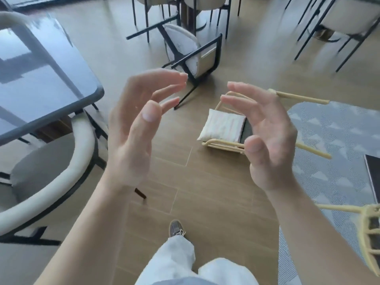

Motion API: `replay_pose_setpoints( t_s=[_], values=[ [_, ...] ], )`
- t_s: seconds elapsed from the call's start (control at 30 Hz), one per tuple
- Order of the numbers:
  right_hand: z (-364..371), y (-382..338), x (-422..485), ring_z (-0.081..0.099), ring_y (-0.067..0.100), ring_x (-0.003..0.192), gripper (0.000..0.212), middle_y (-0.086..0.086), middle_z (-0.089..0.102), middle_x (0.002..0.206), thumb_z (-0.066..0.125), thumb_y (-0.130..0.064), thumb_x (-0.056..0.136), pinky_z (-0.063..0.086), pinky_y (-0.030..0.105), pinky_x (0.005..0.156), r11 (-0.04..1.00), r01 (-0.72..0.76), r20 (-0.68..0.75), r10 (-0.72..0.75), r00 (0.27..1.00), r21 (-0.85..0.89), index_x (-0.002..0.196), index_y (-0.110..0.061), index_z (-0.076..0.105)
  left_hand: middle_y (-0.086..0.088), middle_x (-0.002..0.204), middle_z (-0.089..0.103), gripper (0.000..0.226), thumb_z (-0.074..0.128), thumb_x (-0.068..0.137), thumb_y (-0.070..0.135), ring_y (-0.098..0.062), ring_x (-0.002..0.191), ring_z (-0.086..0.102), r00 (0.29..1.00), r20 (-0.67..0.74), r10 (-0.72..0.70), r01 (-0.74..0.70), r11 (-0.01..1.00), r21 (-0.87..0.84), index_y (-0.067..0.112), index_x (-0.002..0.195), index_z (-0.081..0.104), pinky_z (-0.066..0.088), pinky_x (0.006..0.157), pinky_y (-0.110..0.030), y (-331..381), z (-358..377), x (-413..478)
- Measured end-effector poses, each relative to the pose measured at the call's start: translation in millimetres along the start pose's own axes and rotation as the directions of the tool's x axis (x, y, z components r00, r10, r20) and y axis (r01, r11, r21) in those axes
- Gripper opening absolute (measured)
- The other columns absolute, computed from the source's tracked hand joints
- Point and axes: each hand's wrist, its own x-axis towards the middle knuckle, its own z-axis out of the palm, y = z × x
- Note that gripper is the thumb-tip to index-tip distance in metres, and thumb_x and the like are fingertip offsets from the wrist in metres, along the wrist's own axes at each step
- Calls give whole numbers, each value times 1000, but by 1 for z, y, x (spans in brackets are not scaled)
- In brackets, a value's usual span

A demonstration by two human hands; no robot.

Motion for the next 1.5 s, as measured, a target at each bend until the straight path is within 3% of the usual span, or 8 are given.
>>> replay_pose_setpoints(
  t_s=[0.1,0.37,0.5,0.83,1.13,1.3,1.4,1.5],
  values=[
    [-1,34,42,66,37,126,87,25,57,140,54,-71,96,50,54,111,999,-33,-74,31,997,-23,140,3,47,-2,131,67,38,61,95,65,-35,132,61,993,114,-24,17,998,60,37,121,67,48,110,-53,-21,-10,64],
    [-25,131,115,65,35,128,82,18,59,141,56,-70,96,48,50,112,988,-133,-277,107,955,-75,140,-1,50,-2,127,68,38,63,94,66,-35,131,61,950,294,-108,110,994,8,35,115,69,47,109,-50,-123,9,216],
    [-44,190,160,65,35,127,76,13,59,138,56,-71,96,49,58,110,984,-140,-365,92,927,-107,139,-8,52,-3,126,68,35,62,94,66,-36,129,62,911,395,-122,139,990,-15,38,114,71,48,108,-50,-176,24,285],
    [-72,266,277,65,34,129,82,18,58,140,55,-70,98,49,53,111,954,-247,-487,137,863,-171,140,0,49,-4,129,66,47,59,97,65,-38,131,60,812,571,-121,207,974,-88,23,119,60,46,109,-48,-257,45,446],
    [-53,316,353,65,38,129,84,27,58,141,58,-71,95,50,57,111,874,-390,-764,34,644,-291,139,0,50,4,125,71,40,64,92,66,-36,129,62,567,821,-65,405,890,-210,32,113,67,46,111,-50,-340,68,573],
    [-35,327,375,65,35,129,83,19,59,139,57,-73,94,50,38,107,832,-457,-875,-67,479,-314,139,-3,49,5,125,71,44,63,93,66,-32,127,63,384,923,20,463,860,-212,28,115,64,46,110,-50,-367,96,621],
    [-29,338,376,65,36,128,80,18,60,137,57,-72,95,49,45,110,810,-494,-915,-126,382,-318,138,-5,50,6,124,72,45,63,94,65,-31,125,65,263,963,64,503,843,-193,26,116,63,47,108,-48,-382,113,627],
    [-35,348,374,66,36,126,75,16,60,136,58,-70,96,49,48,110,803,-515,-935,-141,325,-300,138,-8,50,6,122,74,46,63,95,63,-29,122,68,192,979,68,509,846,-158,23,117,62,48,106,-46,-398,129,631]
  ],
)
